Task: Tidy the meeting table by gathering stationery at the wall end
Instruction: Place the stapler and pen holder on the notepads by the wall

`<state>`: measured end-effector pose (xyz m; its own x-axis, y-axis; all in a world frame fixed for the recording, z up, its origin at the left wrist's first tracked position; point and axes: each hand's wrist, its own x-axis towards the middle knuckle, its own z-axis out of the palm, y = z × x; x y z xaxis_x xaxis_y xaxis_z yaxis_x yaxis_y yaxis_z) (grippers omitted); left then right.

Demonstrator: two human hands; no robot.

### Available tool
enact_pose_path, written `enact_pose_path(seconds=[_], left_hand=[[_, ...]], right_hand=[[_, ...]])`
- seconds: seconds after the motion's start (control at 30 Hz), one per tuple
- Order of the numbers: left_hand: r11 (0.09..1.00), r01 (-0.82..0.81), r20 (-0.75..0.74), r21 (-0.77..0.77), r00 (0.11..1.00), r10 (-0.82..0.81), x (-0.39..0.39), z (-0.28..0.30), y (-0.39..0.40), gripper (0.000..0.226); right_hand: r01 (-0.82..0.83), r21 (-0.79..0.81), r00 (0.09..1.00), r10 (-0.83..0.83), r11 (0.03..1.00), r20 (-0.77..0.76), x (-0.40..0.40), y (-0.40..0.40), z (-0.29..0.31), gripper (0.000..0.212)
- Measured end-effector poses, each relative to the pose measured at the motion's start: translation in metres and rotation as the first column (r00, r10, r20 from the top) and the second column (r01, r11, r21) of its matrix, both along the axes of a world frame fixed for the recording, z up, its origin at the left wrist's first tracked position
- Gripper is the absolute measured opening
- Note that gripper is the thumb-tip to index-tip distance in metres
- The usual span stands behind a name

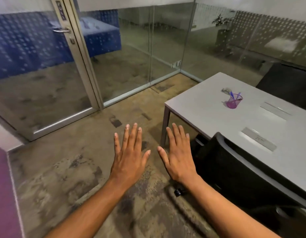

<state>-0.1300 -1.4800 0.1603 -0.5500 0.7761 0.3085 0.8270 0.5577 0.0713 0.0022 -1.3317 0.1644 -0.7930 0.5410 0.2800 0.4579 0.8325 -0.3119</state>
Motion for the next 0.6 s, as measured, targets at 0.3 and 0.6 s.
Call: enact_pose_path(seconds=[0.3,0.6], left_hand=[[0.999,-0.003,0.051,-0.05,0.999,0.005,-0.083,-0.022,0.0,0.084],[0.989,0.017,0.034,-0.145,0.999,-0.012,-0.215,-0.042,0.071,0.083]], right_hand=[[-0.013,-0.024,0.999,0.013,1.0,0.031,-0.093,0.005,-0.016,0.075],[0.014,-0.101,1.0,-0.013,0.995,0.011,-0.228,0.078,-0.05,0.075]])
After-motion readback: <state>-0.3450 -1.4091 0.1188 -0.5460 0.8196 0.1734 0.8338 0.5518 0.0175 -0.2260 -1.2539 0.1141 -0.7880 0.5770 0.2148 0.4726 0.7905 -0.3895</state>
